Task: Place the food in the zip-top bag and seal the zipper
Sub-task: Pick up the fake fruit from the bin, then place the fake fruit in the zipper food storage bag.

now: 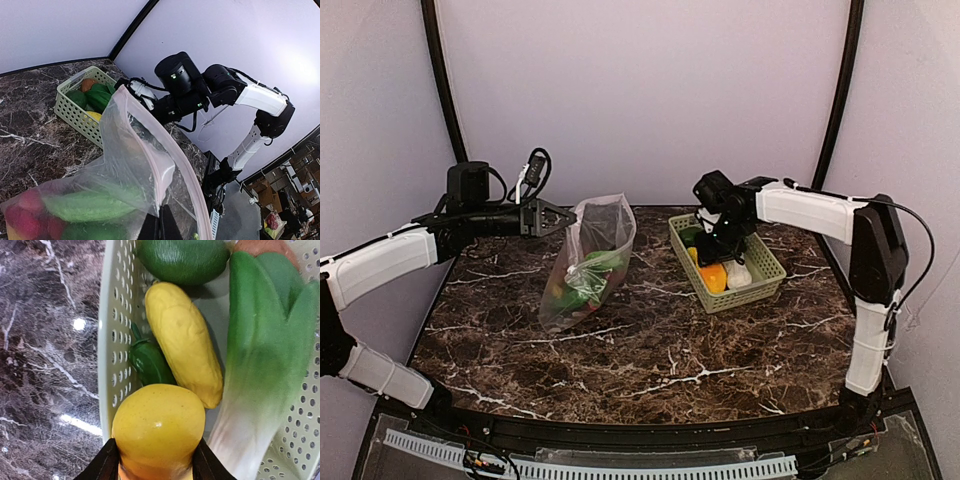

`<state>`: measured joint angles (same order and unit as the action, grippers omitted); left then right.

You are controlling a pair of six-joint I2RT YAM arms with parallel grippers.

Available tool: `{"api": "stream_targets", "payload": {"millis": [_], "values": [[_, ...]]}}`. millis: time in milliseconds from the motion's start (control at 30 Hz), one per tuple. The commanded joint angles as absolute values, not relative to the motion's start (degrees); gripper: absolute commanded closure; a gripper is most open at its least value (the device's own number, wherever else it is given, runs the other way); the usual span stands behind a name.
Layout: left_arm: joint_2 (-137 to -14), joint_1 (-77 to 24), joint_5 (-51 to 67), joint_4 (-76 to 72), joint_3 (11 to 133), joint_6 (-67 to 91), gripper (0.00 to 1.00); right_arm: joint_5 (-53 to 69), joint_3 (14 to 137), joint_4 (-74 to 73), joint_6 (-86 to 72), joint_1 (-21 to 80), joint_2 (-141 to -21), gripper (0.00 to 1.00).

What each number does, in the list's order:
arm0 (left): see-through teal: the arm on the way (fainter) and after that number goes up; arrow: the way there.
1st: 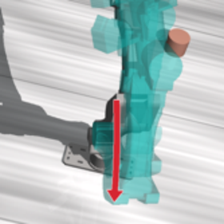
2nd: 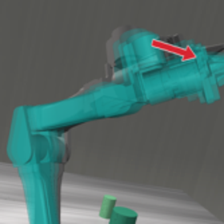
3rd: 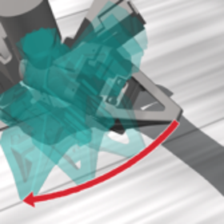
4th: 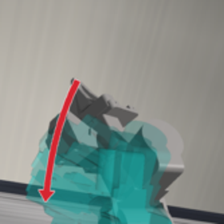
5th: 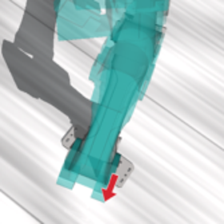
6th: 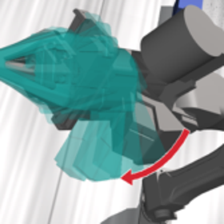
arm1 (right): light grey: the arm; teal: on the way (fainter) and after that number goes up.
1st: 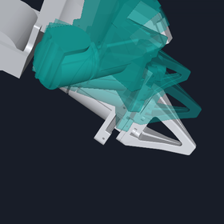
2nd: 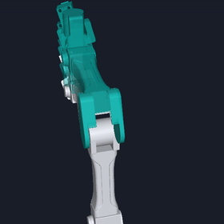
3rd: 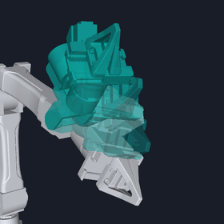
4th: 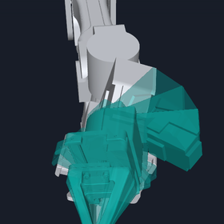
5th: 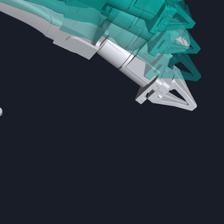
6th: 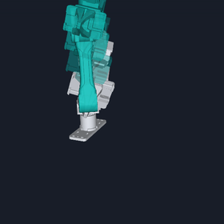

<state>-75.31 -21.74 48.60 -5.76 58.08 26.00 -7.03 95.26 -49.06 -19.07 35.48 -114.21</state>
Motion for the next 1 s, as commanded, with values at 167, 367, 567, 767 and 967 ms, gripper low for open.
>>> {"api": "stream_targets", "payload": {"millis": [167, 367, 567, 767, 967], "values": [[-73.4, -21.7, 50.1, -9.6, 57.3, 26.3, 0.99, -7.2, 92.8, -44.4, -17.6, 35.6, -99.1, 0.61], [-73.6, -22.7, 50.3, -10.7, 56.8, 26.9, 0.99, -2.4, 92.7, -40.7, -18.0, 38.2, -91.2, 0.61], [-75.0, -26.7, 50.4, -10.5, 56.7, 26.5, 0.99, -0.3, 93.0, -33.3, -18.6, 46.6, -86.2, 0.61], [-75.2, -28.3, 49.9, -8.8, 57.3, 24.9, 0.99, 0.4, 89.4, -19.8, -19.0, 53.5, -83.9, 0.61], [-75.5, -29.1, 49.6, -7.9, 57.5, 23.9, 0.99, -4.5, 83.9, -10.1, -17.9, 58.3, -83.7, 0.61]]}}
